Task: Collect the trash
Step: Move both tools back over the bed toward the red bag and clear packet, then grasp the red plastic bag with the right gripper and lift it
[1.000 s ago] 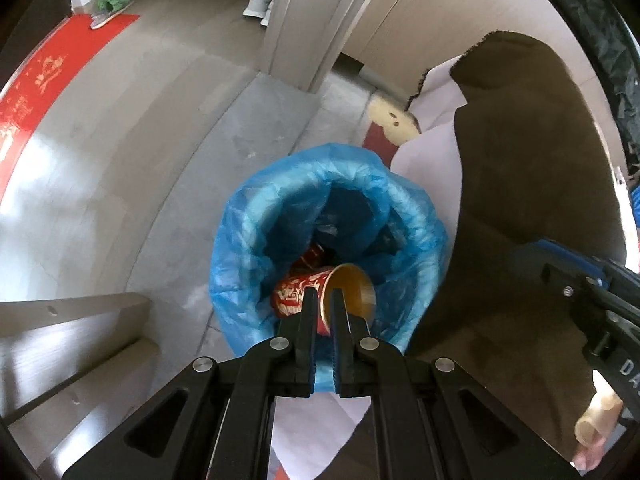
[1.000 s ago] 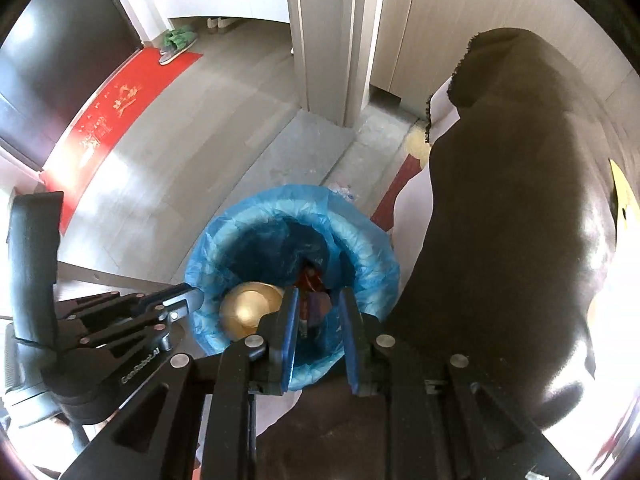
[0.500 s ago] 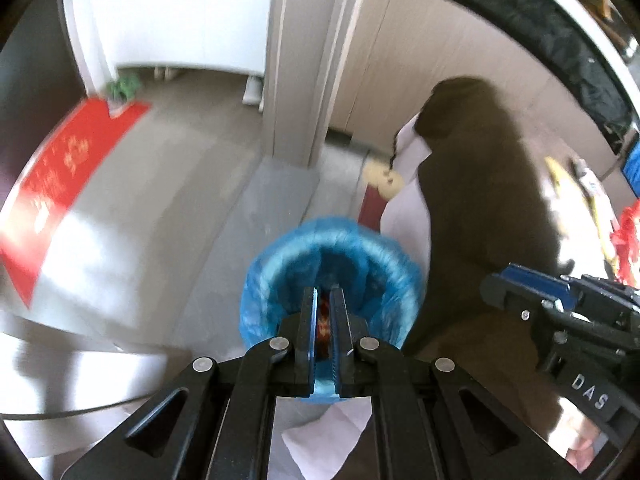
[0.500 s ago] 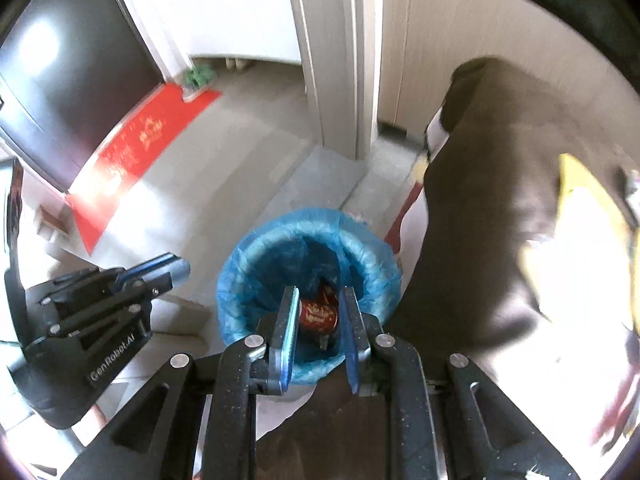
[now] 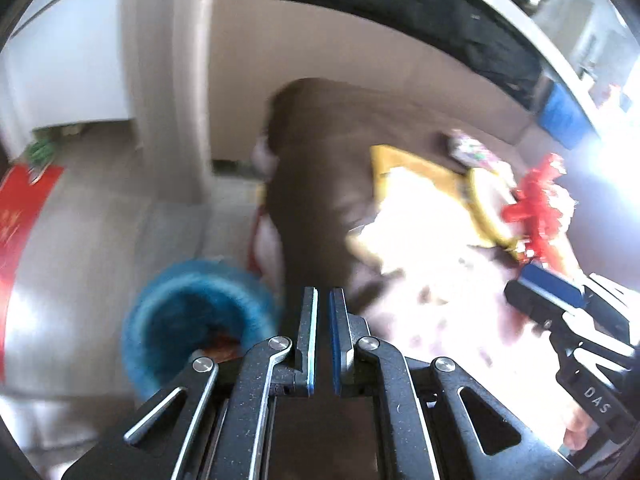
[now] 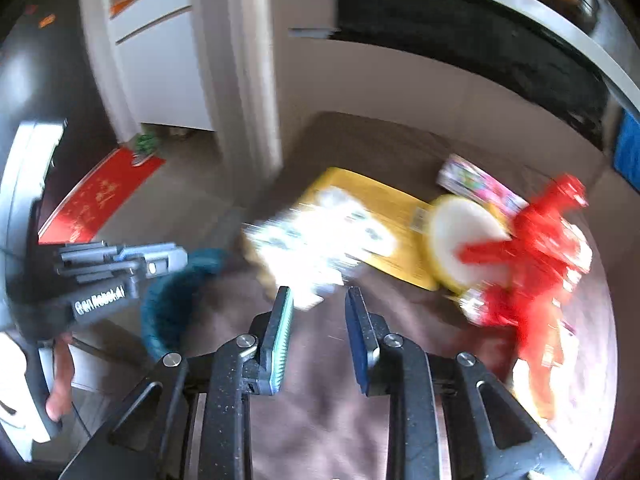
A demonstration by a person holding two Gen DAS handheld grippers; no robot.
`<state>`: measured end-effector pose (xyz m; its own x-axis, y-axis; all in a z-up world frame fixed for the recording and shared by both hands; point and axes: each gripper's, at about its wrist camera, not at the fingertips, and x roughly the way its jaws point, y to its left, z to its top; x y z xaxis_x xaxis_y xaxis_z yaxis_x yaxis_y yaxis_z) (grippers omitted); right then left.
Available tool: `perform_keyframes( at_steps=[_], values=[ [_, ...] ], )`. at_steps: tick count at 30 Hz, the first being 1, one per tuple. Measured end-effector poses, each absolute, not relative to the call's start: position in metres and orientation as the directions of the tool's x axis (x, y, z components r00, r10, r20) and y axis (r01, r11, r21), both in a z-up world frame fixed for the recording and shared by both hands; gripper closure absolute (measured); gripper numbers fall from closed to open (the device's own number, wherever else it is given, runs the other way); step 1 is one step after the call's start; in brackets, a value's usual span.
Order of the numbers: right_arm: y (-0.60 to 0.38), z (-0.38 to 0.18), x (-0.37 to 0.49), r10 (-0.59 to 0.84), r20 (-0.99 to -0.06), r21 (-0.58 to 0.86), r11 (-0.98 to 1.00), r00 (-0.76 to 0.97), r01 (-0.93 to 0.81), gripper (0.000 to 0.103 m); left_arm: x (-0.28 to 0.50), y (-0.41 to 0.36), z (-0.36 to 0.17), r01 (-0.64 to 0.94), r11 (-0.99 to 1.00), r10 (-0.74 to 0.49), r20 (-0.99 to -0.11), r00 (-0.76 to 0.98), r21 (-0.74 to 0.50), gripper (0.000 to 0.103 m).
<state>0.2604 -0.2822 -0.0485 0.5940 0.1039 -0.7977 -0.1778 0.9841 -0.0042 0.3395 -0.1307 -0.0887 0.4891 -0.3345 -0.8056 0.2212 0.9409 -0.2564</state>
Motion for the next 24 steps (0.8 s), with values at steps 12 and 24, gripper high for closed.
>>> perform_keyframes(
  at_steps=[12, 24],
  values=[
    [-0.341, -0.061, 0.272, 0.083, -0.776, 0.003, 0.992, 0.625, -0.128, 0.076, 0.405, -0.185, -0.084, 0.333, 0.934, -0.298, -0.802, 0.518, -0.132, 0.097],
    [-0.348, -0.086, 0.320, 0.214, -0.813, 0.151, 0.976, 0.541, -0.160, 0.071, 0.394, -0.196, -0.104, 0.375, 0.917, -0.307, -0.839, 0.450, -0.134, 0.097]
  ],
)
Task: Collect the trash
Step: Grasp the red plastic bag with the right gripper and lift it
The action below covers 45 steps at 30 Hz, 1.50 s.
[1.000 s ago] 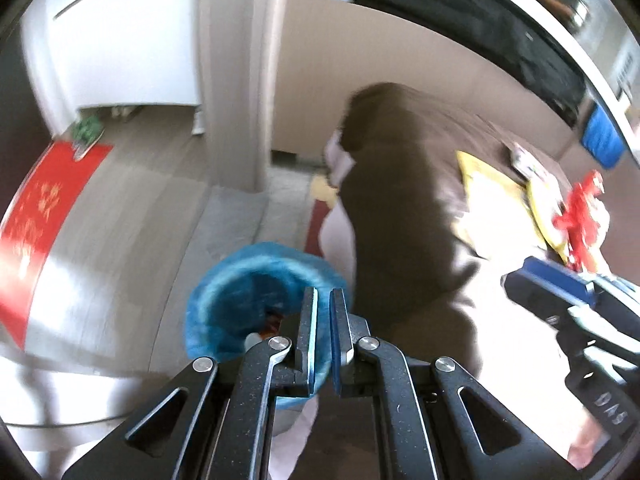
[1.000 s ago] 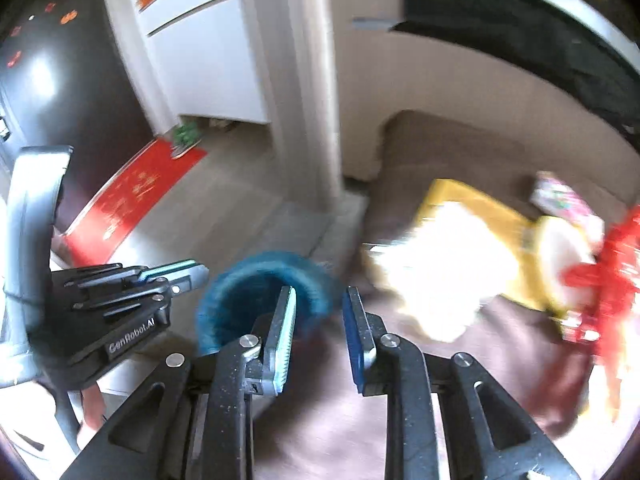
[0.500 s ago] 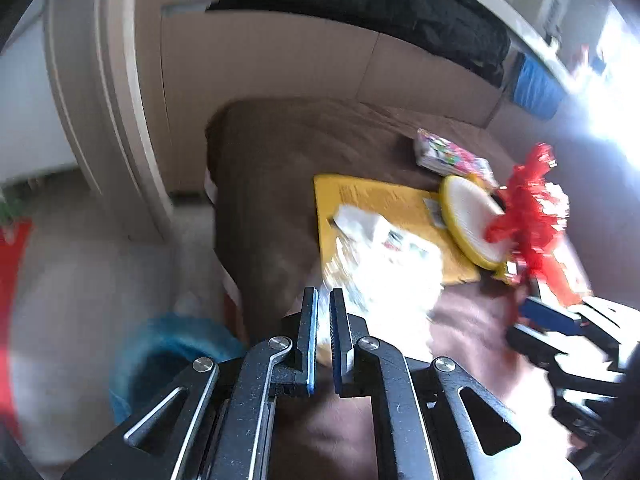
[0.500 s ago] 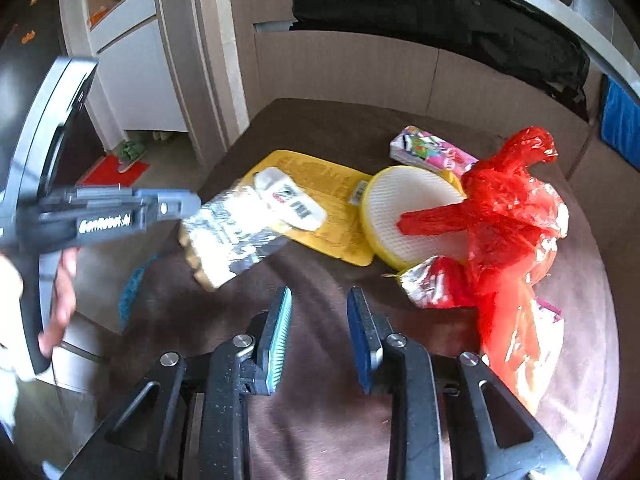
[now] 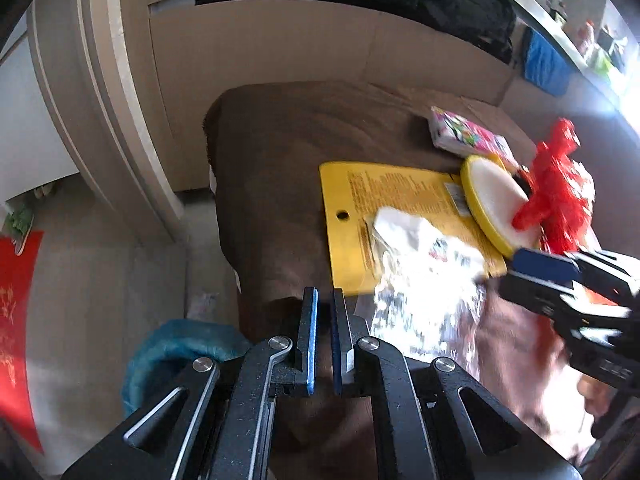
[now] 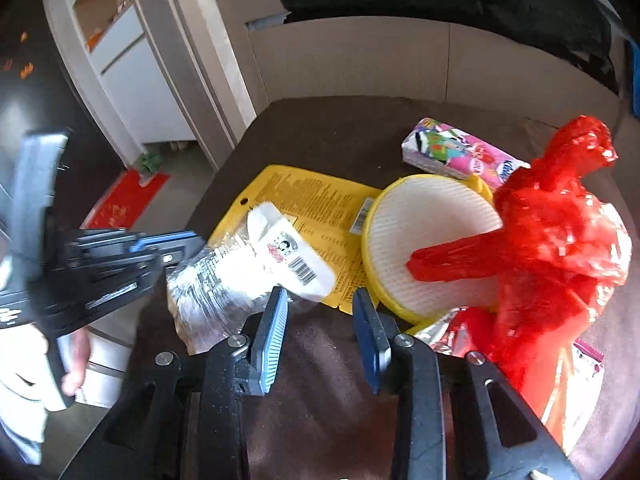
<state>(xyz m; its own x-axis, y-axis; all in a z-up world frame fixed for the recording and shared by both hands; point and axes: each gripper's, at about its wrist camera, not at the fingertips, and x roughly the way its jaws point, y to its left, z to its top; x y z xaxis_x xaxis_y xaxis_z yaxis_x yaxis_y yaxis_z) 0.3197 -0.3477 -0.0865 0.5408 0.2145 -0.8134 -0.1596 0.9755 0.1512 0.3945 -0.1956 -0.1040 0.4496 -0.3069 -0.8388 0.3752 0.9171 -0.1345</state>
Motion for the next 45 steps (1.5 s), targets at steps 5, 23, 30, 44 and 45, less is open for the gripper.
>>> perform_keyframes(
  at_steps=[5, 23, 30, 44, 45],
  values=[
    [-0.347, -0.092, 0.317, 0.234, -0.819, 0.184, 0.972, 0.524, -0.146, 0.071, 0.375, -0.197, -0.102, 0.400, 0.906, -0.314, -0.853, 0.416, -0.138, 0.097],
    [-0.437, -0.031, 0.268, 0.054, -0.755, 0.057, 0.998, 0.654, -0.016, 0.071, 0.339, -0.228, -0.086, 0.119, 0.992, -0.018, -0.895, 0.446, 0.040, 0.097],
    [-0.485, -0.028, 0.279, 0.078, -0.756, 0.112, 0.994, 0.649, 0.011, 0.071, 0.329, -0.275, -0.068, 0.128, 0.989, -0.001, -0.881, 0.474, 0.068, 0.097],
    [-0.482, -0.029, 0.331, 0.214, -0.763, 0.141, 0.976, 0.611, -0.165, 0.064, 0.353, -0.313, -0.064, 0.125, 0.983, 0.063, -0.883, 0.466, 0.136, 0.097],
    [-0.479, -0.031, 0.337, 0.230, -0.767, 0.153, 0.972, 0.599, -0.177, 0.063, 0.353, -0.312, -0.065, 0.120, 0.983, 0.070, -0.880, 0.470, 0.142, 0.097]
  ],
)
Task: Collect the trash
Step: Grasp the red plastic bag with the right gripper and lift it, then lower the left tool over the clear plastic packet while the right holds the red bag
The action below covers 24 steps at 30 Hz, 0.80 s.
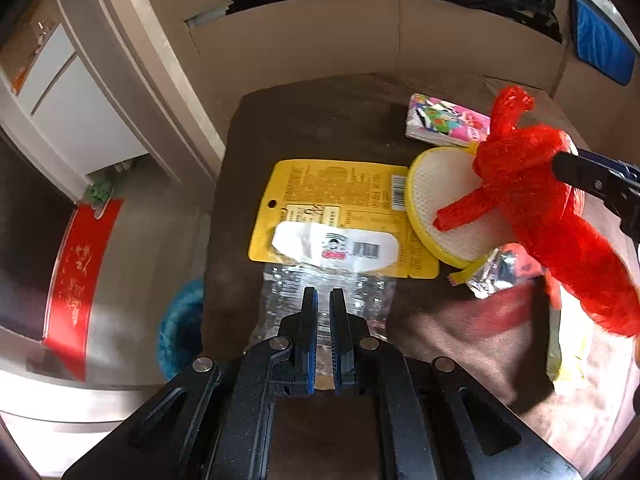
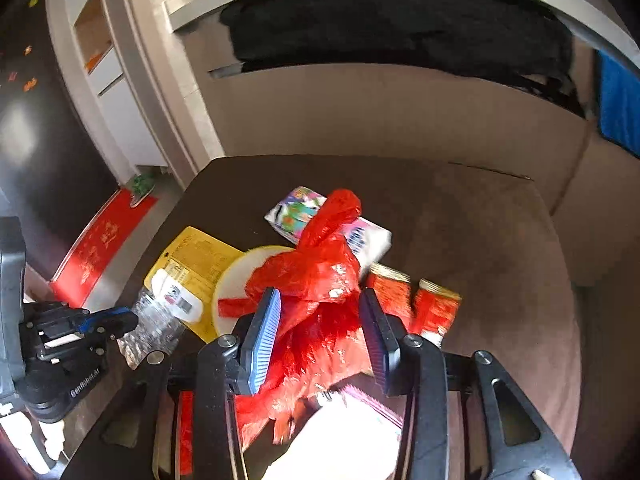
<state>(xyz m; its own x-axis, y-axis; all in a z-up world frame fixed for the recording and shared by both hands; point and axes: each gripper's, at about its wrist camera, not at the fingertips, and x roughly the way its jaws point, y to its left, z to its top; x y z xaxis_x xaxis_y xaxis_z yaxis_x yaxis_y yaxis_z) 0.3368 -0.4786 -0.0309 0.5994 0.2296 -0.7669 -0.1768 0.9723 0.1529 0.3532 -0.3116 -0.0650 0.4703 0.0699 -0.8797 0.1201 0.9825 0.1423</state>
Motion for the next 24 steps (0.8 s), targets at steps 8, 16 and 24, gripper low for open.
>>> perform_keyframes(
  at_steps=[8, 16, 24],
  values=[
    [-0.459, -0.056, 0.349, 0.220, -0.795, 0.152, 0.974, 0.565, -0.167, 0.046, 0.354, -0.299, -0.075, 0.113, 0.983, 0.077, -0.892, 0.445, 0.141, 0.096],
    [-0.463, -0.094, 0.359, 0.355, -0.828, 0.325, 0.935, 0.433, -0.145, 0.039, 0.350, -0.290, -0.076, 0.107, 0.985, 0.073, -0.895, 0.441, 0.133, 0.096],
    [-0.462, -0.076, 0.342, 0.281, -0.821, 0.257, 0.959, 0.496, -0.117, 0.058, 0.345, -0.286, -0.077, 0.110, 0.987, 0.058, -0.898, 0.435, 0.117, 0.097]
  ],
)
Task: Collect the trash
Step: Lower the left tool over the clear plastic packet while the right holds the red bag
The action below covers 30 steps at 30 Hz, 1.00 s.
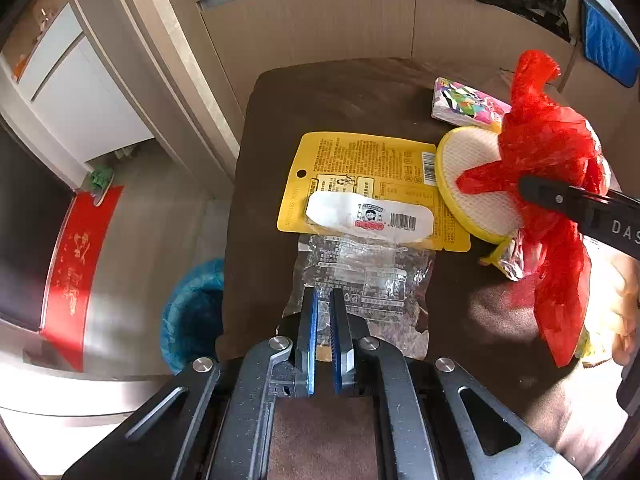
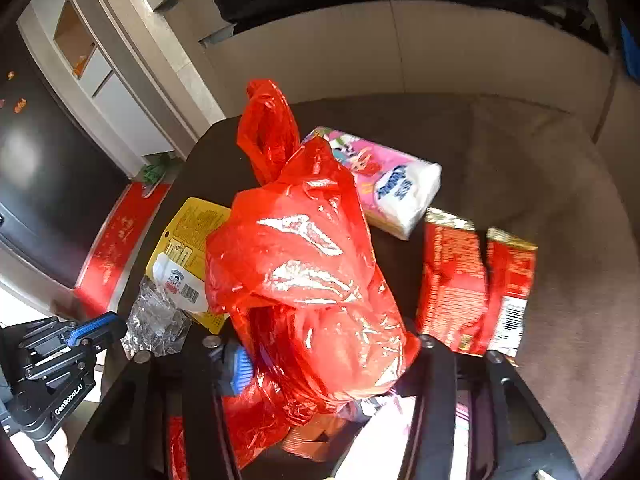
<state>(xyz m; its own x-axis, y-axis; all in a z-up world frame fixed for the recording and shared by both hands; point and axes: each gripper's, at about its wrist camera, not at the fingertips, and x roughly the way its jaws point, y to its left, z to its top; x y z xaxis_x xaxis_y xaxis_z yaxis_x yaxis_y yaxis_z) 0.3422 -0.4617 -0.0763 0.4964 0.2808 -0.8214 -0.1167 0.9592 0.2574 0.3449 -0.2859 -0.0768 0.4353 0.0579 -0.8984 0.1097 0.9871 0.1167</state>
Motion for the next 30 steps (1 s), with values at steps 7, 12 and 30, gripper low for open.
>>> perform_keyframes(
  at_steps=[7, 12, 30],
  values=[
    [-0.444, -0.049, 0.314, 0.137, -0.806, 0.091, 0.990, 0.576, -0.108, 0.060, 0.343, -0.287, -0.076, 0.122, 0.988, 0.035, -0.895, 0.444, 0.099, 0.097],
    [-0.436, -0.039, 0.299, 0.118, -0.797, 0.059, 0.991, 0.593, -0.118, 0.060, 0.338, -0.294, -0.075, 0.163, 0.983, 0.002, -0.895, 0.446, 0.083, 0.097],
    [-0.446, -0.035, 0.284, 0.090, -0.793, 0.046, 0.995, 0.602, -0.089, 0.060, 0.322, -0.342, -0.104, 0.331, 0.938, -0.032, -0.929, 0.368, 0.099, 0.096]
  ],
)
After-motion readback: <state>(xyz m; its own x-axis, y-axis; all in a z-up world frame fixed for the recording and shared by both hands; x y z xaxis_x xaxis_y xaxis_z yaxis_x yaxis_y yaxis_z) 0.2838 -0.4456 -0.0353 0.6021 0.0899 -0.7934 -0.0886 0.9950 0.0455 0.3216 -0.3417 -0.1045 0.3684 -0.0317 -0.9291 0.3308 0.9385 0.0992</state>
